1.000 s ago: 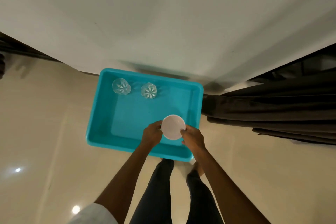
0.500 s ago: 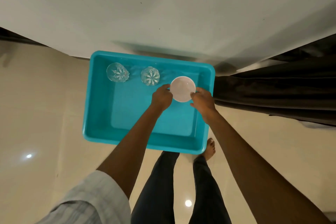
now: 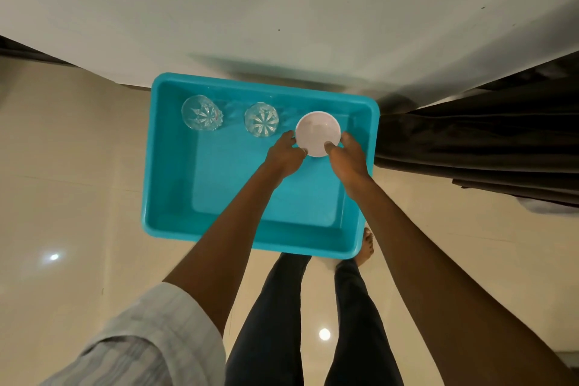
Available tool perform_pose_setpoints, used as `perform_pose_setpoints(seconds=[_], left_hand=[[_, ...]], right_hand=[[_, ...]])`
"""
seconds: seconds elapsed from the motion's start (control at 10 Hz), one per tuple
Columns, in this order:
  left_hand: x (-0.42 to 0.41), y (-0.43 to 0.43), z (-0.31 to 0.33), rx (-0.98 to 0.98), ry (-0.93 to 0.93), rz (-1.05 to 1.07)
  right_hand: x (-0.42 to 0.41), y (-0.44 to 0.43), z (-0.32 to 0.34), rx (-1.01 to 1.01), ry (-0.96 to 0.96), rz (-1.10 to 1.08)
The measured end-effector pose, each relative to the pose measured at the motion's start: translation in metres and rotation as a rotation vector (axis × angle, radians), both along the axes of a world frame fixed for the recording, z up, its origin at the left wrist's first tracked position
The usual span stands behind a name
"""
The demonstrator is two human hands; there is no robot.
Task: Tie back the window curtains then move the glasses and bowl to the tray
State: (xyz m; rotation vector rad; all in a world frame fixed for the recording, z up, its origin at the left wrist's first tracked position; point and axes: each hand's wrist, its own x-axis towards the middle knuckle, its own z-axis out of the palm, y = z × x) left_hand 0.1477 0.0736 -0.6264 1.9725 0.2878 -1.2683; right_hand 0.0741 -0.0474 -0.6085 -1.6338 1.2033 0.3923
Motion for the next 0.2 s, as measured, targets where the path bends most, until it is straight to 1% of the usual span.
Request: perform_pose_setpoints(seconds=[0.1,0.2], left_hand=[[-0.003,0.004,0.0,0.037,0.004,0.022],[-0.015,0.012,0.008,0.13,-0.074,-0.074]], right_hand=[[-0.004,0.001,0.004,0.002,0.028,-0.016],[-0.017,0.01,0.011,-0.022,0.055,-0.034]])
